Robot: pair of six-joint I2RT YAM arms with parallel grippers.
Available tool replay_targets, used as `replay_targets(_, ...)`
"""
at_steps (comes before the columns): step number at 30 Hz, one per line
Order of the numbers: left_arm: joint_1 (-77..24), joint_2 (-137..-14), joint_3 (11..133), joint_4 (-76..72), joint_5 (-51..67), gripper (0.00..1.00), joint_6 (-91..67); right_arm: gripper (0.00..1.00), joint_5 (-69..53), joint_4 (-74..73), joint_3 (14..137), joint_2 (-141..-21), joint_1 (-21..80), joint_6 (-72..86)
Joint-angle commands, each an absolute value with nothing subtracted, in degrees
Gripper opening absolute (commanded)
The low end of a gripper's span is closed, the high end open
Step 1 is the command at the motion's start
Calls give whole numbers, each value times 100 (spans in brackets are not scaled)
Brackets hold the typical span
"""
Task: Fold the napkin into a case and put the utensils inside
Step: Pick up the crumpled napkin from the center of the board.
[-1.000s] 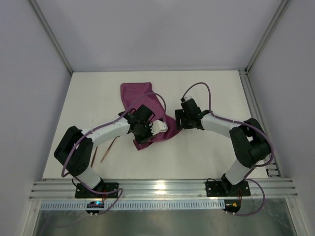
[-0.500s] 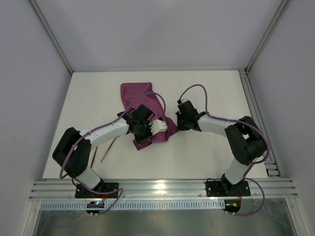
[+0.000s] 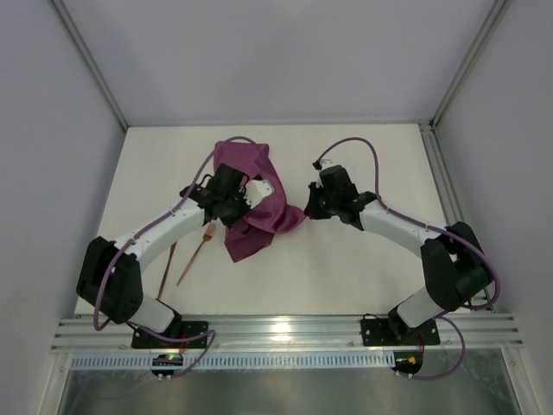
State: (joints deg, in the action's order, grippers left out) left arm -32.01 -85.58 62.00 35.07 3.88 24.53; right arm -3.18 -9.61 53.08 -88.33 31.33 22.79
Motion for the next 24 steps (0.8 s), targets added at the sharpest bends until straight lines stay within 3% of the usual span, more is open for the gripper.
replay_targets(1, -3059, -8183, 6801, 3357, -385, 4, 2540, 3, -510, -993, 6046, -8499, 3129, 2206)
replay_targets(7, -2874, -8217, 8023, 3130, -1670, 7, 3040, 3, -659, -1204, 6776, -8306, 3120, 2127)
replay_targets(13, -3172, -8708, 8482, 3786, -212, 16, 2900, 3, -755, -1222, 6198, -7728, 2305, 2170)
replay_targets(16, -3769, -9025, 8062, 4295, 681, 31, 3040, 3, -774, -1178, 5512, -7393, 1680, 2136)
replay_targets(17, -3901, -9096, 7938, 4437, 920, 45, 3102, 3, -730, -1204, 5372, -7226, 1618, 2084)
replay_targets(18, -4181, -9166, 7815, 4560, 1079, 51, 3163, 3, -695, -1248, 5135, -7190, 1530, 1970)
replay_targets(20, -4376, -9316, 7568, 4911, 1519, 58, 3269, 3, -616, -1380, 4949, -7128, 1486, 1864)
replay_targets(24, -4386, -9220, 7497, 5150, 1688, 59, 3270, 3, -475, -1336, 4527, -7093, 1363, 1723)
